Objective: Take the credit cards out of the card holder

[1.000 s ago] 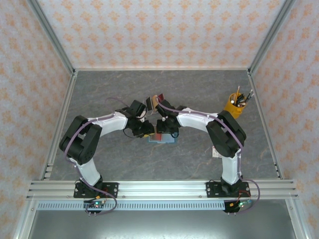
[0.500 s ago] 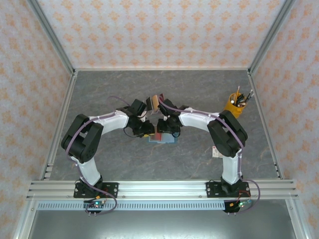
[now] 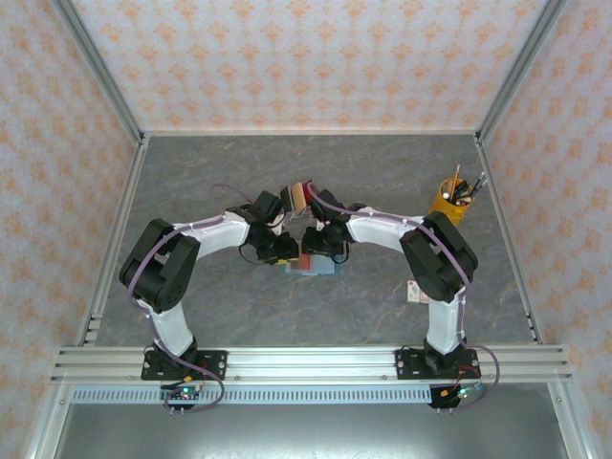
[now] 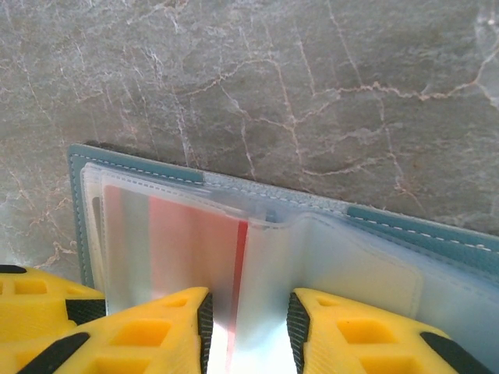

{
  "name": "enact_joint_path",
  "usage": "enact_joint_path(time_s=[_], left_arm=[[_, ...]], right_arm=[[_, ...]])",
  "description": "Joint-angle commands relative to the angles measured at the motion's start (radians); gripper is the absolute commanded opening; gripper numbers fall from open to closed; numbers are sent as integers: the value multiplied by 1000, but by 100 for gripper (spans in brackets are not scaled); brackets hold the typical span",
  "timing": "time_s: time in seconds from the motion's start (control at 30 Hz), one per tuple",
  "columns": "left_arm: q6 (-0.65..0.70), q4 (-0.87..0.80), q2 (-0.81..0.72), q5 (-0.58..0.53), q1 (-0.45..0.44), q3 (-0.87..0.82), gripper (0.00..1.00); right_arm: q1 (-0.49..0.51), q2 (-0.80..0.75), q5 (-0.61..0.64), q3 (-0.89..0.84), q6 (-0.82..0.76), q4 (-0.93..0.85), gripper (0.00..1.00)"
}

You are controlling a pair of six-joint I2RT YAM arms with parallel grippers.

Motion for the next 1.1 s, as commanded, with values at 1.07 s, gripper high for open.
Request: enact_joint_path(time_s=[1.07], left_arm=[[-38, 116, -80, 138, -19, -22, 20]], right_arm=[[-3, -244, 237, -57, 44, -118, 38]])
